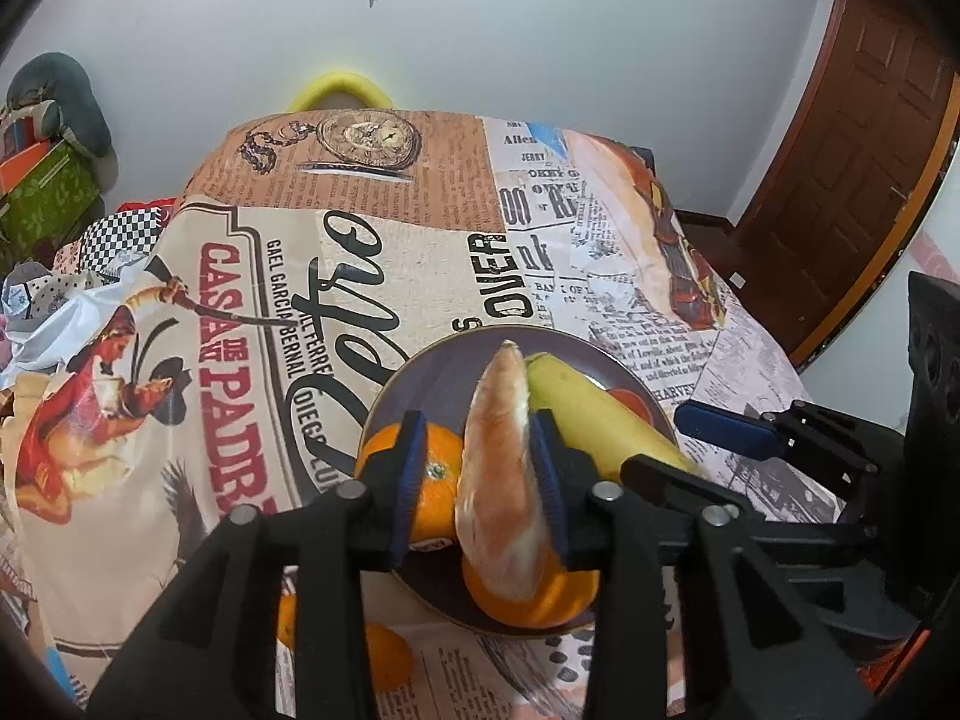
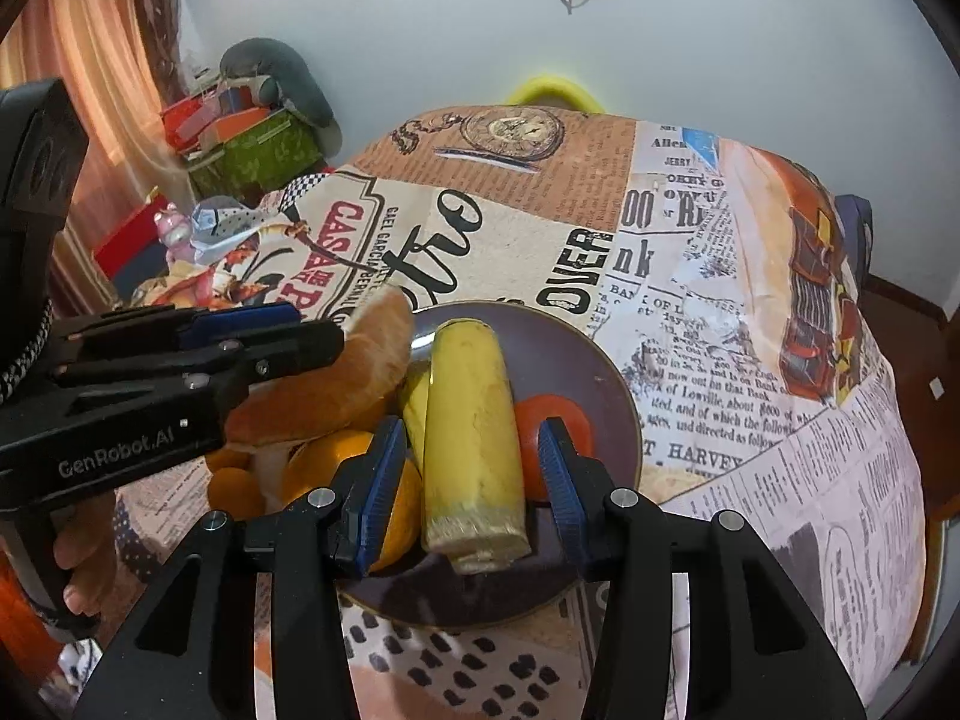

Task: Organize fruits
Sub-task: 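Lower grapefruit onto plate with left tool while right tool sets vegetable beside it, then move right tool down to the small mandarin beside the plate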

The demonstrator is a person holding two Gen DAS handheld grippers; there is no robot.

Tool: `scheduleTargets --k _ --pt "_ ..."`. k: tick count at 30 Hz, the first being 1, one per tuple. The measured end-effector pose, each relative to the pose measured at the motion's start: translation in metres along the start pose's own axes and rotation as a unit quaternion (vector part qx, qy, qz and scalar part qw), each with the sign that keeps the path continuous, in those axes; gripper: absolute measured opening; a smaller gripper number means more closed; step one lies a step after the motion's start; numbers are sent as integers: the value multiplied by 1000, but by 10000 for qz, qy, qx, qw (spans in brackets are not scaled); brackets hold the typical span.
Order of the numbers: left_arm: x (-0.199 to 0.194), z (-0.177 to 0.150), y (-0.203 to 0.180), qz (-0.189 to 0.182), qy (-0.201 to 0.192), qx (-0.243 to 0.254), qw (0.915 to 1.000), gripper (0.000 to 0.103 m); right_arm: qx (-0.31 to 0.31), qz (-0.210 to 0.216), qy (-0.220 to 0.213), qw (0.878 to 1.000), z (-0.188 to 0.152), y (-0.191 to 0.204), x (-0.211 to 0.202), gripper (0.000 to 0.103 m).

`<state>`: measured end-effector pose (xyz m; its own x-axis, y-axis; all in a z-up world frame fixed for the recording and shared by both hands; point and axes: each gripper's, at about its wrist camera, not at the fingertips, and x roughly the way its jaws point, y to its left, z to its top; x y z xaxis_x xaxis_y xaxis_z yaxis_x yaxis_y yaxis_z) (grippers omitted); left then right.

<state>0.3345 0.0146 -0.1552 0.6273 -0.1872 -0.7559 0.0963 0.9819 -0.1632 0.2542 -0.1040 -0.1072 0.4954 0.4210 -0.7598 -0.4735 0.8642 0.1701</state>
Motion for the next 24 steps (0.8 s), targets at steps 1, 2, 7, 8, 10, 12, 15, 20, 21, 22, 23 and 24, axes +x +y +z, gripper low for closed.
scheduleTargets --k 1,2,7,8,10,12,15,20,21,22,23,24 --pt "-2 -1 -1 -5 -6 5 10000 38 13 -9 -30 10000 0 1 -3 43" --pt "-4 -2 -2 10 -13 13 10000 38 13 -31 -66 10000 0 2 -6 43" --pt "-23 -8 0 47 -68 -13 10000 38 -27 -149 -208 9997 -1 10 -21 44" --pt "-29 -10 1 46 -89 -17 9999 38 -27 -182 -239 9995 -2 12 -25 46" --pt "-39 -13 2 89 -131 5 9999 38 -21 -233 -294 9993 -4 14 -31 50" --pt "-49 -17 3 153 -172 33 9997 39 -14 -285 -352 9990 -6 16 -37 53" --pt "-63 -24 8 191 -185 29 9996 44 -29 -329 -394 9987 -8 22 -43 54" --pt "-79 -42 21 370 -177 -31 9992 50 -20 -317 -435 9985 -14 33 -50 56" --pt "-81 -46 25 415 -139 -55 9990 50 -20 -324 -449 9985 -17 36 -51 58" --pt "-82 -50 29 452 -104 -69 9989 50 -28 -325 -450 9985 -19 39 -51 58" --pt "-84 -55 33 485 -68 -90 9988 50 -34 -309 -440 9985 -20 41 -50 58" --pt "-84 -58 36 507 -45 -113 9986 50 -30 -272 -420 9987 -22 44 -48 58"
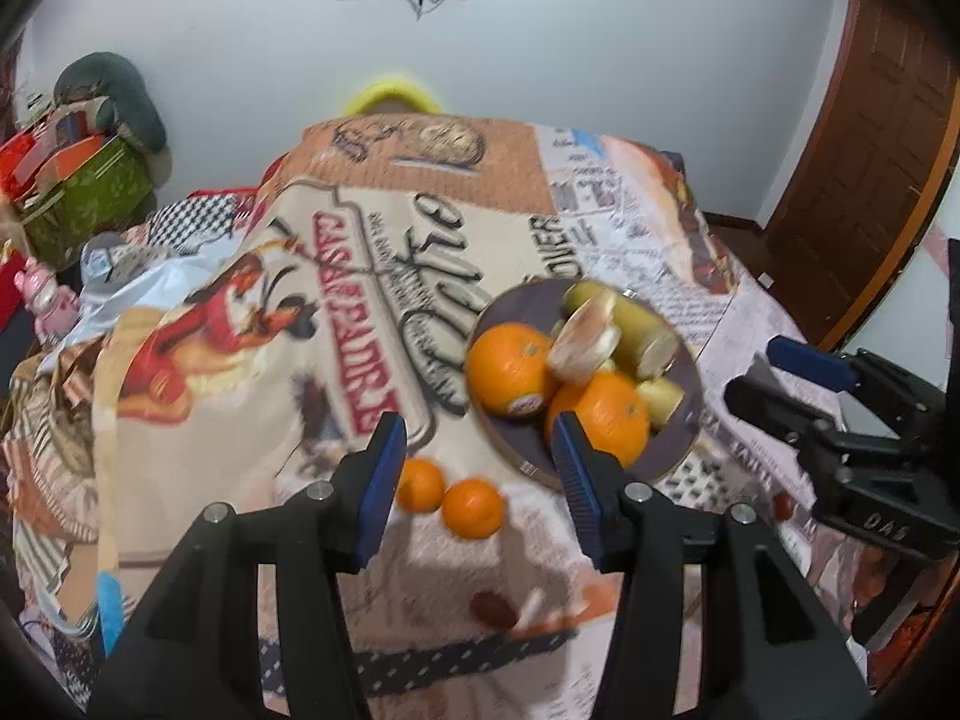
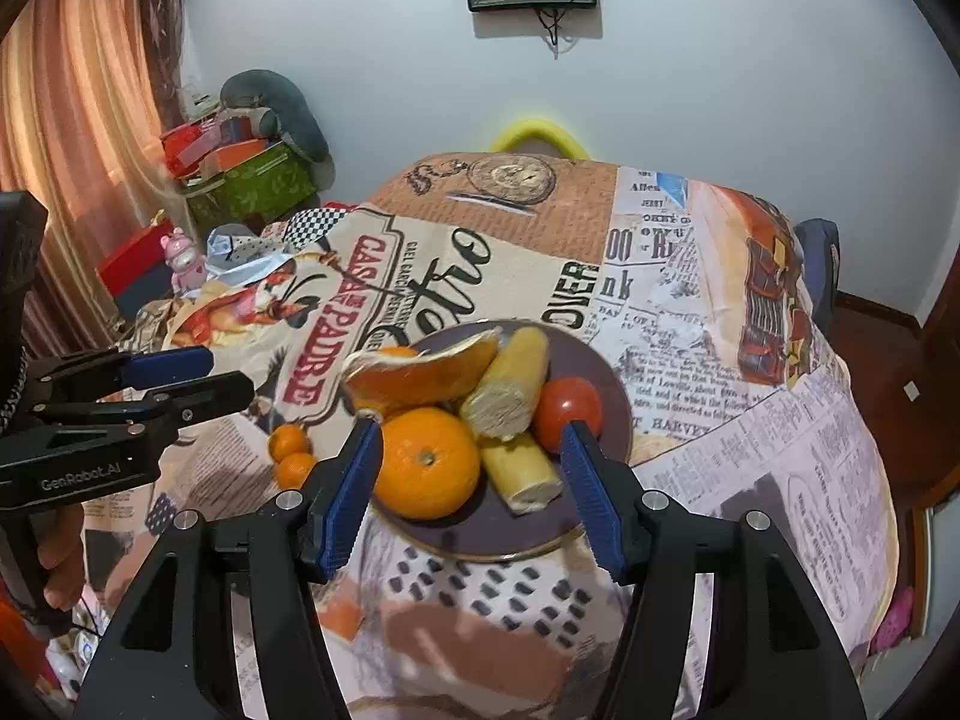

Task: Organize fruits
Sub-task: 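Move right tool down to the small mandarin beside the plate, then grasp the mandarin with right tool while left tool grasps the other mandarin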

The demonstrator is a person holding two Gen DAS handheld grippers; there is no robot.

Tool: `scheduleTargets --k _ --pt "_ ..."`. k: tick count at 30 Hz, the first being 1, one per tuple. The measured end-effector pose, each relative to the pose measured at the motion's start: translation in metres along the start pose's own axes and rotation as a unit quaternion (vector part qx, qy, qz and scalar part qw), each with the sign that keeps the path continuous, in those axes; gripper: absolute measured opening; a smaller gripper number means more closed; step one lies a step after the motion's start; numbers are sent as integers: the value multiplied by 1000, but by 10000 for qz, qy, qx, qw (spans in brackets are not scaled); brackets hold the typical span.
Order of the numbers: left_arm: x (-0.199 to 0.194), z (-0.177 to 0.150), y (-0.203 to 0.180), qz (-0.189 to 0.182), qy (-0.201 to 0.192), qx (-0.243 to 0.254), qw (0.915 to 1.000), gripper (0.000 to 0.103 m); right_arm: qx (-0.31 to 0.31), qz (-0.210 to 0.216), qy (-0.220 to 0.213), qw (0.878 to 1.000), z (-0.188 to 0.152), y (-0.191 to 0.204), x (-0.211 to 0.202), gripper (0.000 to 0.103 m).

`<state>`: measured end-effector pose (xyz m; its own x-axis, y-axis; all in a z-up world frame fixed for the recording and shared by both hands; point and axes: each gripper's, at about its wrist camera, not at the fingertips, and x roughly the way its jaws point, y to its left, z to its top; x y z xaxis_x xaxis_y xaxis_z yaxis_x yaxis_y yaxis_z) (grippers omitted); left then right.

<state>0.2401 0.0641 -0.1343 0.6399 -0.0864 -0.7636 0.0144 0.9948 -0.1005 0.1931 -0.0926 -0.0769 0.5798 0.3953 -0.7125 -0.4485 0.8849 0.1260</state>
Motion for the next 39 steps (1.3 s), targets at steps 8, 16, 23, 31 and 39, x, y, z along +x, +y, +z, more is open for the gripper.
scheduleTargets --k 8,16,23,31,39 --pt "-5 -31 34 222 165 -170 9995 52 -168 325 230 9991 -17 37 14 58" --pt "-5 -54 64 501 218 -334 9980 58 -356 605 540 9961 -28 75 49 58" --pt "1 -66 84 539 239 -431 9973 58 -372 683 835 9935 -34 87 79 58" --pt "13 -72 88 487 261 -305 9980 58 -306 699 1117 9908 -35 91 103 45" --pt "27 -67 78 370 290 -146 9988 58 -345 689 1136 9905 -38 87 99 35"
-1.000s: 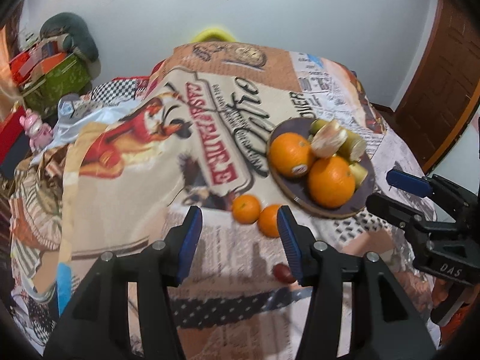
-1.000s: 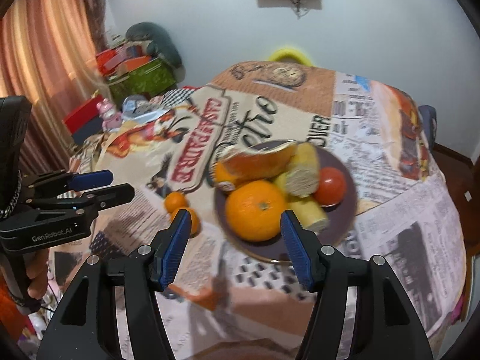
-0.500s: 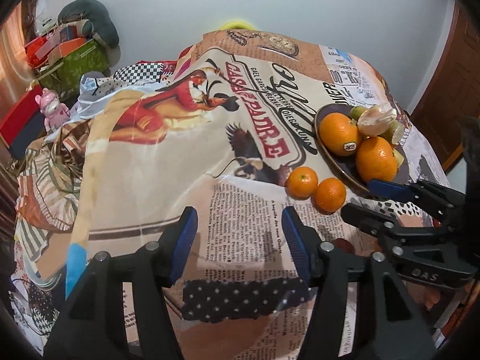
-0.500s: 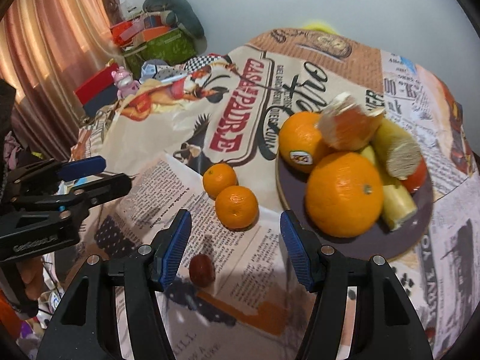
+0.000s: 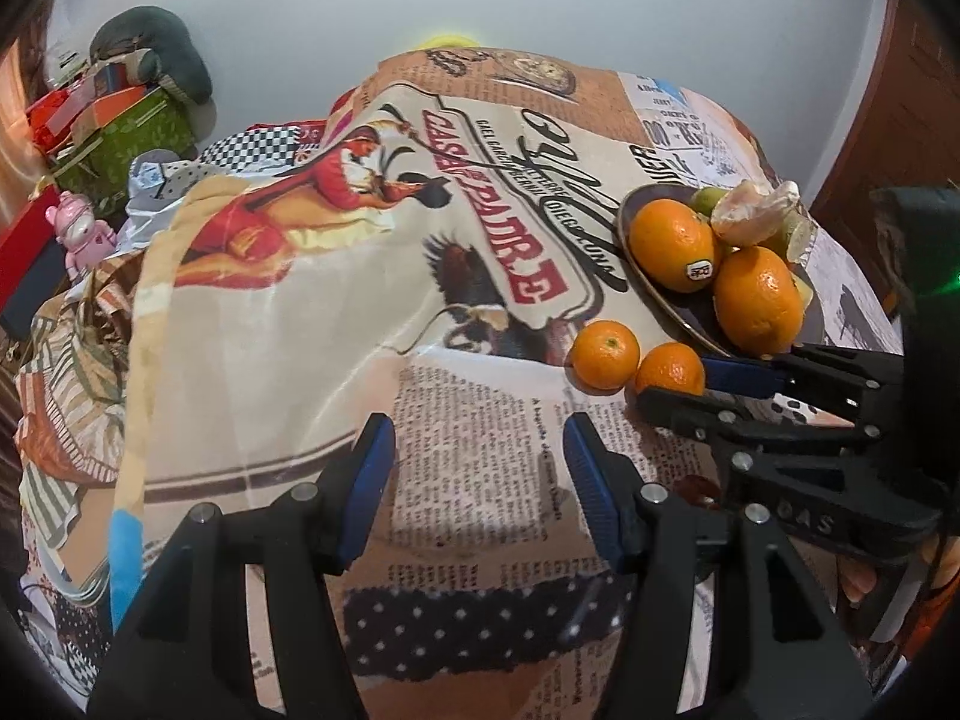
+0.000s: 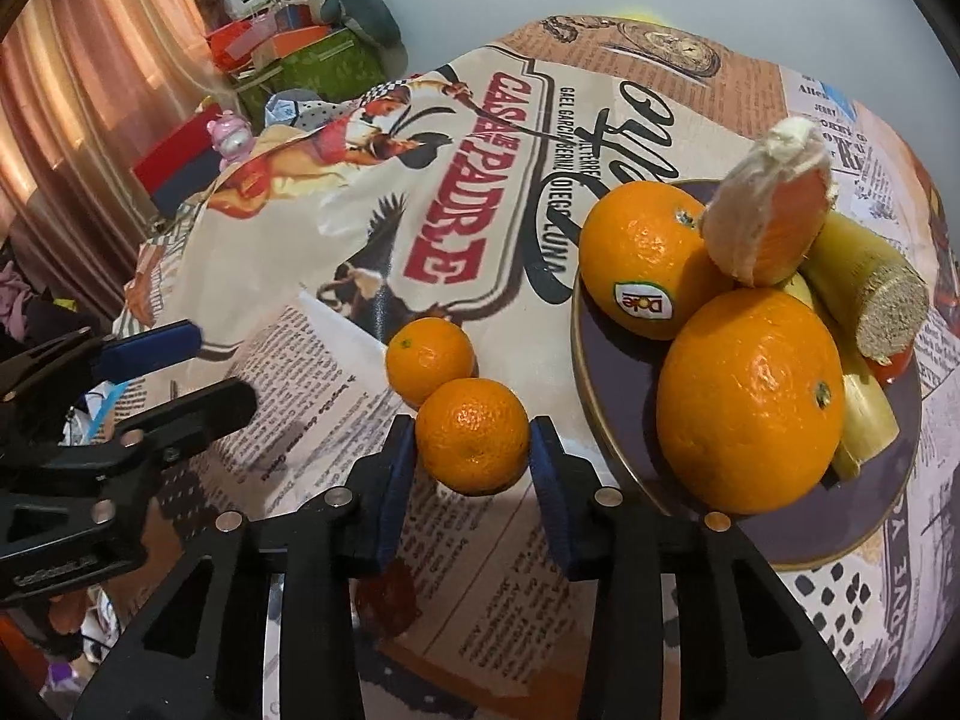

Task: Organize fruits
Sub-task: 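Grasp the mandarin with right tool while left tool grasps the other mandarin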

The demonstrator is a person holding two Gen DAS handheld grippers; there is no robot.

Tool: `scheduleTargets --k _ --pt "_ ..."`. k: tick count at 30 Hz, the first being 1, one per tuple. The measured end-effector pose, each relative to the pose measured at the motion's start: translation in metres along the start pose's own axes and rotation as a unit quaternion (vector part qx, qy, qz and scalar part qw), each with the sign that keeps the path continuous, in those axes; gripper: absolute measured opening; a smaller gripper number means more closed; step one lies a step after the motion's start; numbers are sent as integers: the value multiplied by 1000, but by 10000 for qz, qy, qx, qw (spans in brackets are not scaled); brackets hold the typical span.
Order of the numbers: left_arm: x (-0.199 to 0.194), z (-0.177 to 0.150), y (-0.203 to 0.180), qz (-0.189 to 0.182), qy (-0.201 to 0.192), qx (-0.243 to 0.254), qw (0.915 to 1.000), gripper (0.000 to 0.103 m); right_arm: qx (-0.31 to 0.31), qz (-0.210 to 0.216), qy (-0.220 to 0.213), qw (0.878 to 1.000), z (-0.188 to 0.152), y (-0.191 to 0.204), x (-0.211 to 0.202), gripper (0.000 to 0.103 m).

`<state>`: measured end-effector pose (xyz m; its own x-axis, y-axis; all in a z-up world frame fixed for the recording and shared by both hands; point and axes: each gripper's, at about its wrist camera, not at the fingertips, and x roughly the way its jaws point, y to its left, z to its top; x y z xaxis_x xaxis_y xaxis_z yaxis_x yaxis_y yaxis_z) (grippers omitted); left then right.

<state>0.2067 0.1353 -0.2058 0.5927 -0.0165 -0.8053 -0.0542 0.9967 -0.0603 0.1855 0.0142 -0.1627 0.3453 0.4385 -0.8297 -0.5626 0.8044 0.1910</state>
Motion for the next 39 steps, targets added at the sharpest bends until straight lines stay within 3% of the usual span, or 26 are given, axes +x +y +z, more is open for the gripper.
scheduleTargets --k 10,18,30,39 --pt "16 11 -27 -407 198 243 9987 58 121 -130 -194 9997 -27 -13 -38 35" --pt "38 22 -37 -600 462 145 9970 58 364 -351 -297 9983 -36 -38 -57 35" --pt "60 31 -50 -574 613 160 9963 34 866 -590 -363 9938 -52 -83 -73 35" --pt "52 33 -56 -512 450 229 9974 32 1064 -701 -542 9904 -53 -103 -86 35"
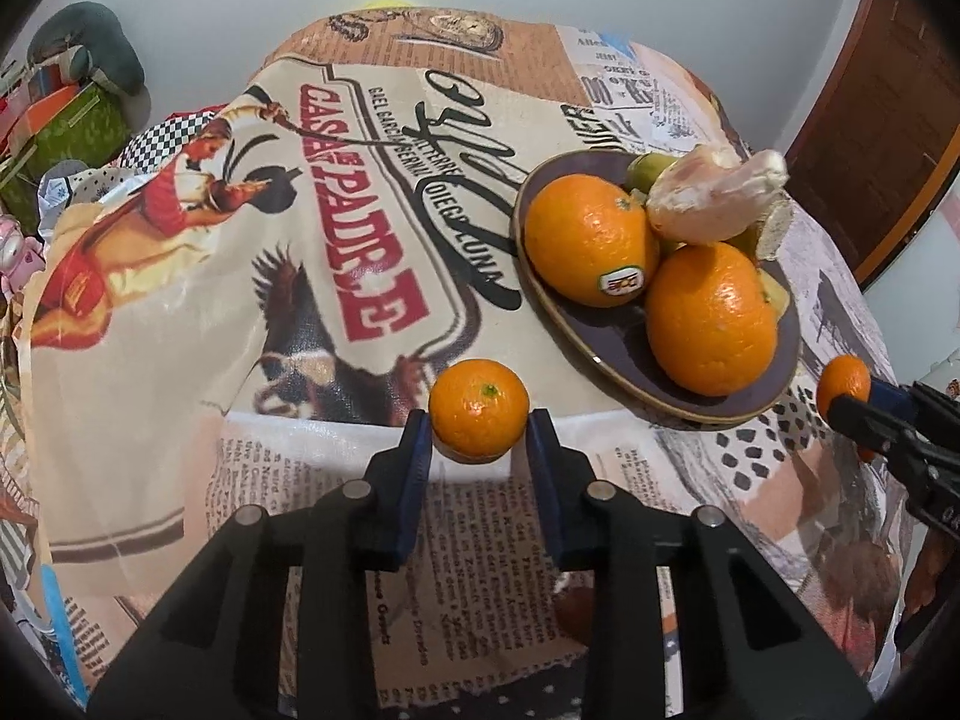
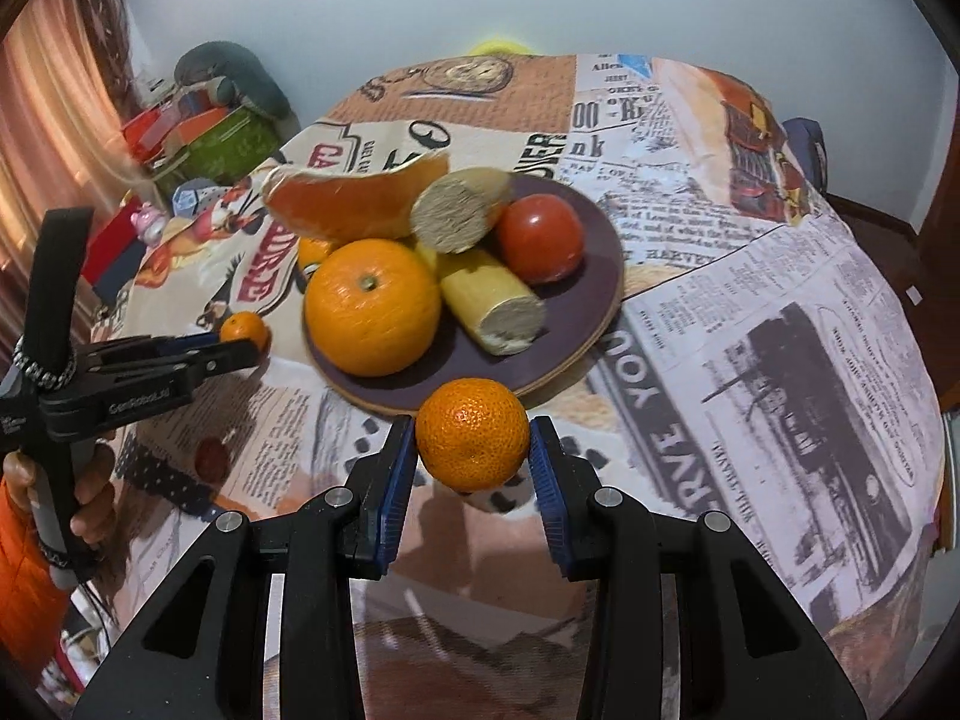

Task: Organize fruits
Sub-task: 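Grasp the mandarin with right tool while left tool grasps the other mandarin, then set mandarin on plate rim with right tool while left tool places its mandarin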

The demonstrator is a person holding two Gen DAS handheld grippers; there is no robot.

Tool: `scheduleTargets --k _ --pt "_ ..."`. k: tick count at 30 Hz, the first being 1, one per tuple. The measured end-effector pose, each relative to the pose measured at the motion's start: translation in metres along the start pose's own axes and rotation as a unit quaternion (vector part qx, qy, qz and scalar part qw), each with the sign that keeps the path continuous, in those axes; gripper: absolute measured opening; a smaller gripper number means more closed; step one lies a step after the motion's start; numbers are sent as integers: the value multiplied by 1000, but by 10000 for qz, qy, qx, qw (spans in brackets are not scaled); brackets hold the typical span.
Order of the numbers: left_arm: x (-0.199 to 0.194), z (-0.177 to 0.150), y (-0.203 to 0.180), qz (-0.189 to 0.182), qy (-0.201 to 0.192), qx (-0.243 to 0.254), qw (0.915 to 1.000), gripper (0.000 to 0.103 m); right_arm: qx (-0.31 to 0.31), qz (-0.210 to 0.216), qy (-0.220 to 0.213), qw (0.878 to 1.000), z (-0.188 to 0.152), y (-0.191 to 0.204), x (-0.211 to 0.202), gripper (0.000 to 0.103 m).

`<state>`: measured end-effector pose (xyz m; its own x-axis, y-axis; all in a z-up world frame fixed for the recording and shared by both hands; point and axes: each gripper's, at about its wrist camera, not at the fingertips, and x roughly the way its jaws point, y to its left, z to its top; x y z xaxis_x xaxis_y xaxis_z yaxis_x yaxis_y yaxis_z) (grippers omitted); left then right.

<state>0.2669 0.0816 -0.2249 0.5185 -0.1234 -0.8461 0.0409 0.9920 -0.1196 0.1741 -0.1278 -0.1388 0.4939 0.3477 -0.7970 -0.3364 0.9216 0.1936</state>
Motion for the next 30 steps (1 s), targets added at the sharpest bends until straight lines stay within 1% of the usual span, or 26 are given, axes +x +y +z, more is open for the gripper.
scheduleTargets --k 6,10,14,22,27,30 --pt "-13 5 -16 -115 -164 162 9997 32 44 35 -56 10000 5 -6 1 35" --pt "-13 11 -30 -168 -232 302 9991 32 -2 107 -59 9999 9 -3 6 35" --pt "-7 16 -38 -237 -216 366 9988 32 -55 187 -11 9998 12 2 14 35" --pt "4 23 -46 -262 -135 492 9984 32 -191 312 47 9993 17 7 28 35" --pt "9 23 -51 -145 -106 605 9980 32 -232 346 96 9991 18 7 33 35" --pt "10 23 -50 -180 -98 578 9981 32 -245 352 104 9990 18 8 34 35"
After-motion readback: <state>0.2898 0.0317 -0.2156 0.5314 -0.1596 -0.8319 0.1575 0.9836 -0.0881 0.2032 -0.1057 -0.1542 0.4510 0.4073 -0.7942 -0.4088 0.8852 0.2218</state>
